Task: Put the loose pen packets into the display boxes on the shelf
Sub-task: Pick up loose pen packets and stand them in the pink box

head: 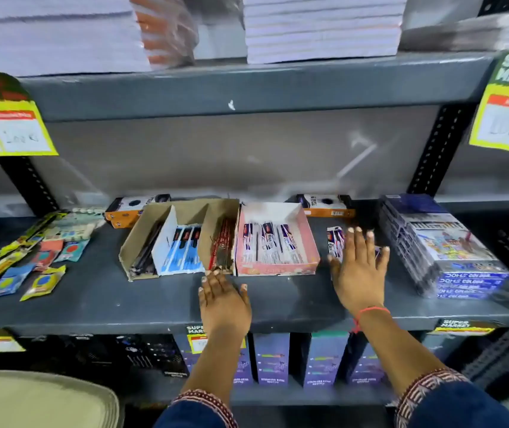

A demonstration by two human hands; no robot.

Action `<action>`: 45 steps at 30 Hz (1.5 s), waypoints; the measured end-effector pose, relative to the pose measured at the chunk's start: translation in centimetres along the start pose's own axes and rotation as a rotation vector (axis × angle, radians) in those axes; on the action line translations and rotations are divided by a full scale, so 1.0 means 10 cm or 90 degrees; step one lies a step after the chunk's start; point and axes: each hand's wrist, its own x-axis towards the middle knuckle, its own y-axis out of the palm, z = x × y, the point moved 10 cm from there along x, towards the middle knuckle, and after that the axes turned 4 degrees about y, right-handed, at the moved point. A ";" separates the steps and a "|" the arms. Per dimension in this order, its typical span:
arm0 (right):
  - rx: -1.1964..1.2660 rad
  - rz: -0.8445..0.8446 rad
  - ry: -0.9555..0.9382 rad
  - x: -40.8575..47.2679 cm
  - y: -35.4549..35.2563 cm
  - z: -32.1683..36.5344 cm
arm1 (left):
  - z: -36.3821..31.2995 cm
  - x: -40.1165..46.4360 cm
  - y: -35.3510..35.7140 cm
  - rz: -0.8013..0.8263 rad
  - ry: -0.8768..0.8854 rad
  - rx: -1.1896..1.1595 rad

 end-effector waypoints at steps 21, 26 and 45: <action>0.177 0.242 0.380 0.62 0.60 -0.35 | 0.04 0.16 0.17 -0.049 -0.065 -0.043; 0.195 0.274 0.339 0.71 0.63 -0.34 | 0.03 0.15 0.15 -0.050 -0.065 -0.034; 0.921 0.341 0.224 0.30 0.08 0.48 | 0.03 0.13 0.10 -0.063 -0.058 -0.026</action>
